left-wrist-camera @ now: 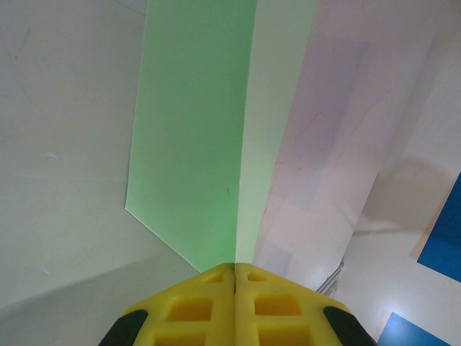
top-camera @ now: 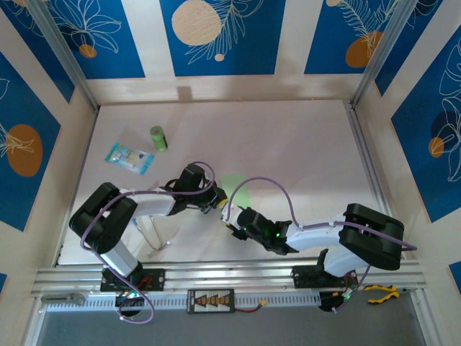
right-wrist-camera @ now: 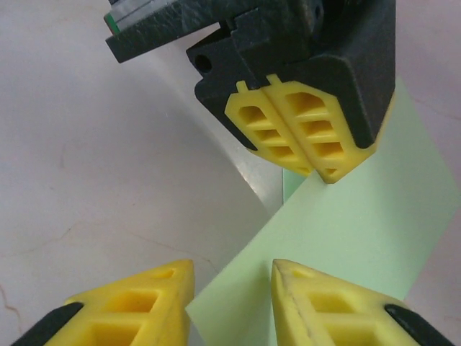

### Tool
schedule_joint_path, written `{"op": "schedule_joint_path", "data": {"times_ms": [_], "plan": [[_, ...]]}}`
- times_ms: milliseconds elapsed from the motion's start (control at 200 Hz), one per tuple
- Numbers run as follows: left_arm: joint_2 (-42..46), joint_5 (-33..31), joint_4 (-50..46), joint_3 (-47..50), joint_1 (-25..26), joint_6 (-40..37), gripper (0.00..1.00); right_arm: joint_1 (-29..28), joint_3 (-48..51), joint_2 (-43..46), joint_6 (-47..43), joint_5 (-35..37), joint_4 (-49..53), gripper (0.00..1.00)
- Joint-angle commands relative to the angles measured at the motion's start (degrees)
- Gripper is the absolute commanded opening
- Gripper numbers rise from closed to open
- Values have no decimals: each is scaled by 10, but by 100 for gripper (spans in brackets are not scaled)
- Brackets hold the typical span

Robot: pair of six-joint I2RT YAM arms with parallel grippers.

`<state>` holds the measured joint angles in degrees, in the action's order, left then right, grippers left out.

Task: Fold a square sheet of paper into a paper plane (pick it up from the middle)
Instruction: Third fold the triangle at the center of the table.

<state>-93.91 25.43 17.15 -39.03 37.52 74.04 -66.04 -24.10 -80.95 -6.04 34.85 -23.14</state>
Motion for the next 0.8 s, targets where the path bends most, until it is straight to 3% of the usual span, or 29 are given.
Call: {"op": "schedule_joint_path", "data": {"times_ms": [0, 545, 645, 795], "plan": [[6, 6, 0, -2, -2, -8, 0, -3, -10, -7, 5, 26, -4, 29], [11, -1, -13, -3, -2, -14, 0, -2, -6, 7, 29, 15, 8, 4], [22, -12, -39, -6, -5, -30, 19, 3, -8, 8, 46, 5, 17, 0], [71, -62, -143, -23, -17, -92, 36, 26, -6, 22, 93, -56, 34, 0]]}}
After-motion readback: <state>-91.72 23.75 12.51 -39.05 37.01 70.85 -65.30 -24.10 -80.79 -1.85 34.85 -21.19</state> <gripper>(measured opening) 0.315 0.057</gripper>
